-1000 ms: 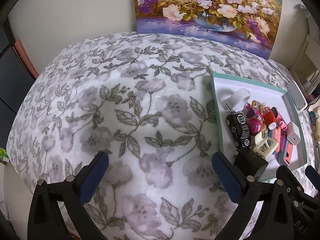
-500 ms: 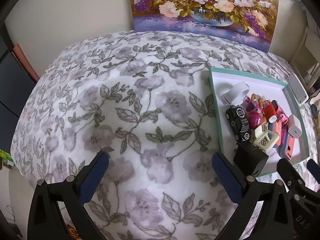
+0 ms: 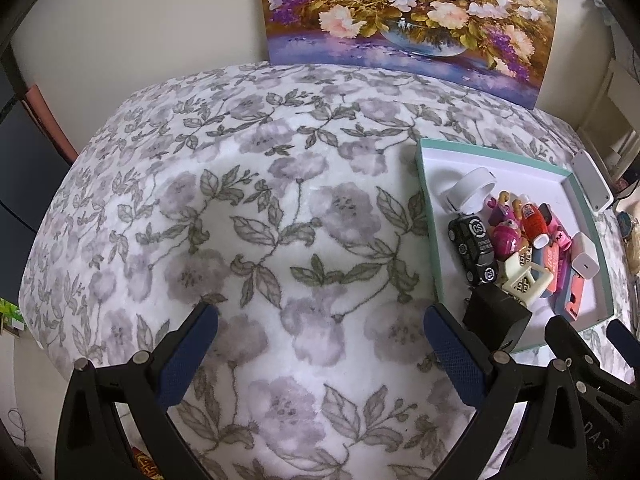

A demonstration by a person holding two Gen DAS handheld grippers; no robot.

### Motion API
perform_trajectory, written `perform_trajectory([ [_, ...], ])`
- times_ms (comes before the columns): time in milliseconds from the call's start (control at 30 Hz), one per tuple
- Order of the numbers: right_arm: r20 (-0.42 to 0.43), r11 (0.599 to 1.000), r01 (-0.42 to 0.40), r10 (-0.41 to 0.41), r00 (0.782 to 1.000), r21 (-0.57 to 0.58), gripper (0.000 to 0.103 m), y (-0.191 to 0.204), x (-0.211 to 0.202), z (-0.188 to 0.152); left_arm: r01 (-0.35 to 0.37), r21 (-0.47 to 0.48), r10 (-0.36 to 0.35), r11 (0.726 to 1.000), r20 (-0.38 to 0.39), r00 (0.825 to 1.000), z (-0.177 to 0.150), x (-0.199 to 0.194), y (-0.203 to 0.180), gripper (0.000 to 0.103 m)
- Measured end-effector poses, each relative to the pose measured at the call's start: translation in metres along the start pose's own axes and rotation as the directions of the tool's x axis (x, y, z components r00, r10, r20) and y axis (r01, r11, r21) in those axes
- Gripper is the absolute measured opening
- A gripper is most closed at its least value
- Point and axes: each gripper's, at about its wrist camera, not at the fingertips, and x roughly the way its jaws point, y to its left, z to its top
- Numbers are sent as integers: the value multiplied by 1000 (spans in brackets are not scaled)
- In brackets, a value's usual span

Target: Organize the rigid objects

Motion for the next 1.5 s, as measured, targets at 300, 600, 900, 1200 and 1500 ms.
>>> perform_trajectory([
  [300,-5,1000,-8,8,1000,-20,103,4,0,0,-44,-2,44,999,-16,999,-1,1,6,103],
  [600,0,999,-6,6,1000,-39,103,7,1,2,-81,7,81,997,-51,995,-3,6,9,103],
  [900,-11,999,-2,2,1000,-38,103,6,5,3,-88,13,89,996,-76,993,-3,10,12,103],
  [1200,-14,1000,3,-3,1000,-25,103,1,6,5,-93,7,93,996,-86,992,-3,13,15,103],
  [1500,-13,1000,4,-4,1000,-12,103,-2,7,6,-96,20,97,995,-84,992,-3,13,13,103],
])
